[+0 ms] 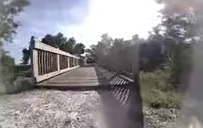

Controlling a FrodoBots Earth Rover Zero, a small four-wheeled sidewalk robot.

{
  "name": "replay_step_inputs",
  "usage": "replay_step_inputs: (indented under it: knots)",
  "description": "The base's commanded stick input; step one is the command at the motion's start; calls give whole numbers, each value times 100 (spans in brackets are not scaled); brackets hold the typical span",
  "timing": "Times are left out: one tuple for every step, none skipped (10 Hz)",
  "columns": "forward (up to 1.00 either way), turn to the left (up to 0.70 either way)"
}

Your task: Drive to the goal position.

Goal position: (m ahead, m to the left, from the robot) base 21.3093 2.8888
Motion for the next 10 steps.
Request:
replay_step_inputs:
  knots:
    - [85, 0]
    - [85, 0]
    - [85, 0]
    - [85, 0]
    - [85, 0]
    - [85, 0]
    - [85, 0]
    - [85, 0]
    - [85, 0]
    - [85, 0]
